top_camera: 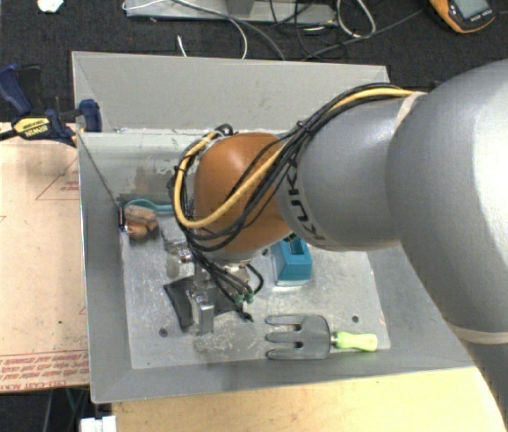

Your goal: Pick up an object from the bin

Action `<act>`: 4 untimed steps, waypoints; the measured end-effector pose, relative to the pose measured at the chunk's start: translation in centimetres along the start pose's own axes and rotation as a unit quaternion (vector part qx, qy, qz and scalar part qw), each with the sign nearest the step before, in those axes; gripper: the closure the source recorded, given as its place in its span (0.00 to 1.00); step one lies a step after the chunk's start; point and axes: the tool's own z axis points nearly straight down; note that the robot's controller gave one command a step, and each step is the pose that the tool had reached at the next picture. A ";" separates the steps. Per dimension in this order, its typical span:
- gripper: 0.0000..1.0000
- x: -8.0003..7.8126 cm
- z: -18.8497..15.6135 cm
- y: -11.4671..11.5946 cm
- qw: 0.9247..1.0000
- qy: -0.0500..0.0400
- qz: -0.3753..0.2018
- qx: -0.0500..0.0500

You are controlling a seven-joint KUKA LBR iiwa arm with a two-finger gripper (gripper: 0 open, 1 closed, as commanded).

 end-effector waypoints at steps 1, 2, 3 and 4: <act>0.00 0.9 -1.0 1.8 1.000 0.001 -0.020 0.000; 0.00 -0.3 0.8 -2.8 0.995 -0.001 -0.100 -0.001; 1.00 2.9 2.6 -5.9 1.000 -0.002 0.023 -0.003; 1.00 2.9 2.6 -5.9 1.000 -0.002 0.023 -0.003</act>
Offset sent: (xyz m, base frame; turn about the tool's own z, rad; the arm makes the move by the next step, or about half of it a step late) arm 0.0315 -0.0712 -0.0272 -0.1010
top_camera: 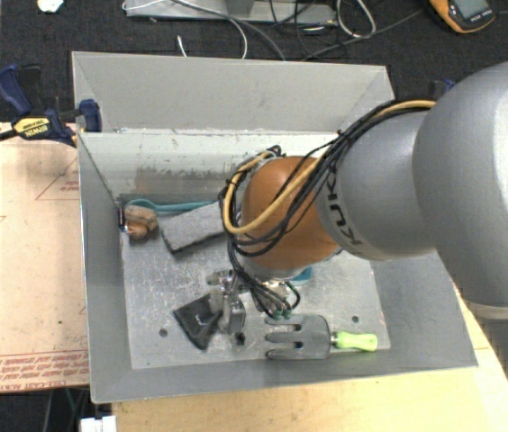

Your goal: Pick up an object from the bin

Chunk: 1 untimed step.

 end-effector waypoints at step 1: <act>1.00 -0.3 -5.6 0.9 1.000 0.002 -0.001 0.000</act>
Offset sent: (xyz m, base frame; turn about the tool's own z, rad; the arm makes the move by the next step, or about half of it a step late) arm 0.0114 -0.0111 0.1605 -0.0163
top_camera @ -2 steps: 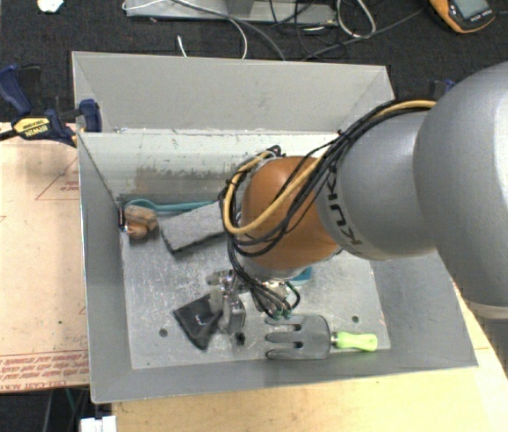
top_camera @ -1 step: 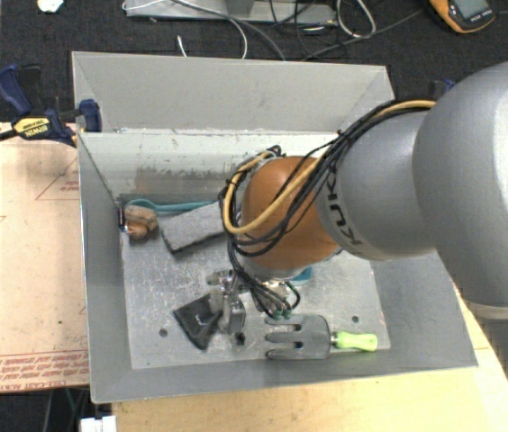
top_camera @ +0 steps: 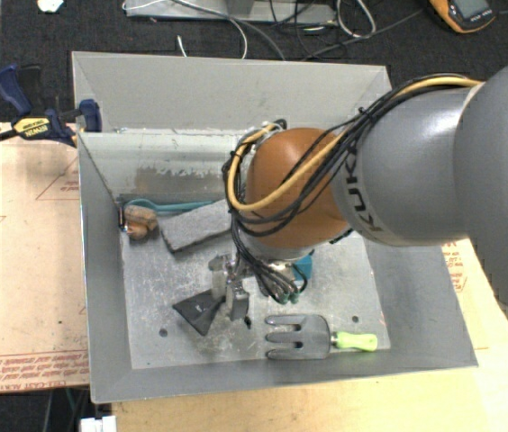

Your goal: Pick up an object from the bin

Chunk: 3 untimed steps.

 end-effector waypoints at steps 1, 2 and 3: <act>1.00 -0.5 -7.7 -1.2 1.000 0.001 -0.004 0.000; 1.00 -1.0 -4.2 -0.5 0.995 -0.006 -0.101 0.000; 1.00 -4.4 3.3 -0.7 0.982 -0.009 -0.188 0.002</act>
Offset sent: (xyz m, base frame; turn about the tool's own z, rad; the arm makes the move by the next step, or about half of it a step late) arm 0.0093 0.0079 -0.0572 -0.5275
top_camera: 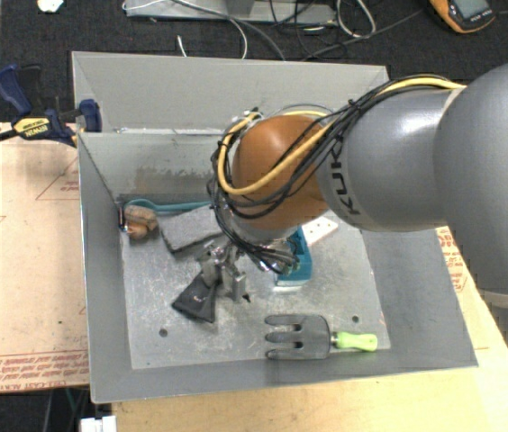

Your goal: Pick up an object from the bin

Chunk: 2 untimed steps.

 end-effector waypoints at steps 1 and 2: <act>1.00 0.8 -3.6 0.6 1.000 0.007 0.010 -0.004; 1.00 0.6 -7.6 -0.4 1.000 0.005 0.010 -0.004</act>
Offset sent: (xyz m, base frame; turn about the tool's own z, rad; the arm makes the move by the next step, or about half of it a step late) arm 0.0098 -0.0323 0.1345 -0.0108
